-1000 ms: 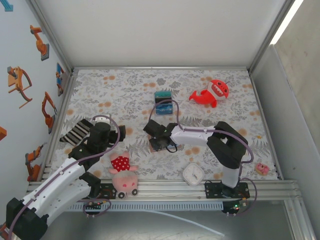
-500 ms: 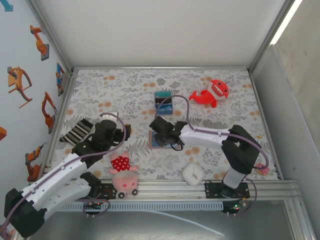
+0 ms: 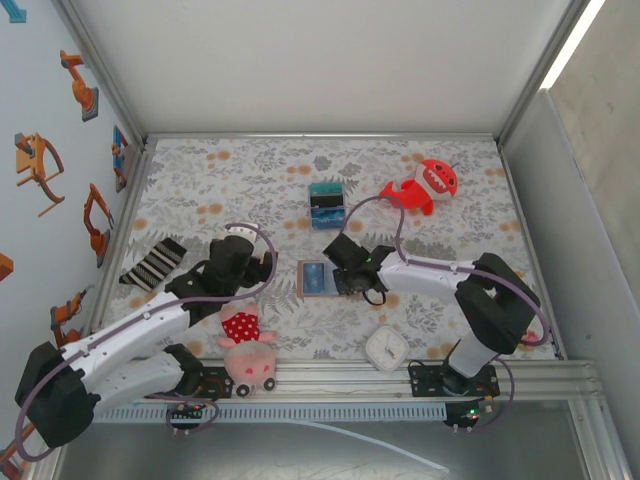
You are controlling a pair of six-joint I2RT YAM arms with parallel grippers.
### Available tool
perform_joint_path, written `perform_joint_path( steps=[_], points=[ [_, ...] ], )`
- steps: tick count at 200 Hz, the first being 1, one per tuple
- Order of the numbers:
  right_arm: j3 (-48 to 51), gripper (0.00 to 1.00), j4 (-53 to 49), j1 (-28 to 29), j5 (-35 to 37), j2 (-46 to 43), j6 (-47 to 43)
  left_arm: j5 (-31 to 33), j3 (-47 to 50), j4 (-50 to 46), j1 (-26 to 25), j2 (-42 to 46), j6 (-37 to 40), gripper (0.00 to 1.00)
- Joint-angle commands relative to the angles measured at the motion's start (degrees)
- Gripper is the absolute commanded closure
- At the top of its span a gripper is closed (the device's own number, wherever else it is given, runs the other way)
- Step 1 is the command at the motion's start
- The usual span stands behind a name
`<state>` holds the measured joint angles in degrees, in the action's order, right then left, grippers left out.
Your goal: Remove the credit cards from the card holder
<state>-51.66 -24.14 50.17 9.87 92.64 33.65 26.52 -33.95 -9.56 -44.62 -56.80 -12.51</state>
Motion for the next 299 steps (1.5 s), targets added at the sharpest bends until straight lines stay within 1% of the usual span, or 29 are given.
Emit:
perform_joint_path(
  steps=[1,20,39,63,89,118,137,157,188,211,251,299],
  points=[
    [2.10,0.60,1.75,-2.16,-1.19,-1.29,0.96,-0.69,-1.16,3.59,-0.64,-1.72,3.38,0.03],
    [2.48,0.61,2.00,-2.84,-1.43,-1.75,0.51,-1.19,-1.08,4.15,-1.09,-3.62,4.86,0.03],
    [2.68,0.60,1.99,-3.66,-1.73,-2.23,0.04,-3.00,-0.98,5.46,-1.29,-6.22,7.33,0.03],
    [3.04,0.60,1.38,-5.12,-1.94,-3.87,-0.06,-2.40,-1.86,5.12,-1.99,-9.89,9.22,0.03],
    [3.14,0.60,-0.83,-5.63,0.07,-7.32,-0.02,-2.03,-1.71,7.18,-2.40,-12.57,10.71,0.03],
    [2.71,0.60,-4.28,-5.79,2.50,-12.14,0.31,-2.51,-2.21,8.16,-2.58,-15.62,10.68,0.03],
    [2.71,0.60,-4.95,-5.79,1.96,-14.95,0.53,-2.89,-2.30,8.88,-3.05,-17.44,10.83,0.03],
    [2.62,0.61,-5.32,-5.79,0.72,-16.94,0.63,-1.03,-1.67,10.66,-4.00,-19.81,11.01,0.03],
    [2.44,0.69,-4.87,-5.82,-1.78,-18.01,1.40,-0.69,-1.55,13.16,-6.12,-24.30,10.69,0.03],
    [2.61,0.74,-2.94,-5.87,-4.82,-18.17,2.10,0.82,-2.50,13.52,-7.53,-27.39,9.32,0.03],
    [2.45,0.82,-0.06,-5.84,-7.96,-17.21,2.81,2.12,-2.85,13.18,-8.20,-29.34,6.30,0.03],
    [1.13,0.84,2.46,-5.96,-10.73,-13.70,3.26,0.86,-3.42,13.27,-9.59,-30.38,4.62,0.03]
  ],
)
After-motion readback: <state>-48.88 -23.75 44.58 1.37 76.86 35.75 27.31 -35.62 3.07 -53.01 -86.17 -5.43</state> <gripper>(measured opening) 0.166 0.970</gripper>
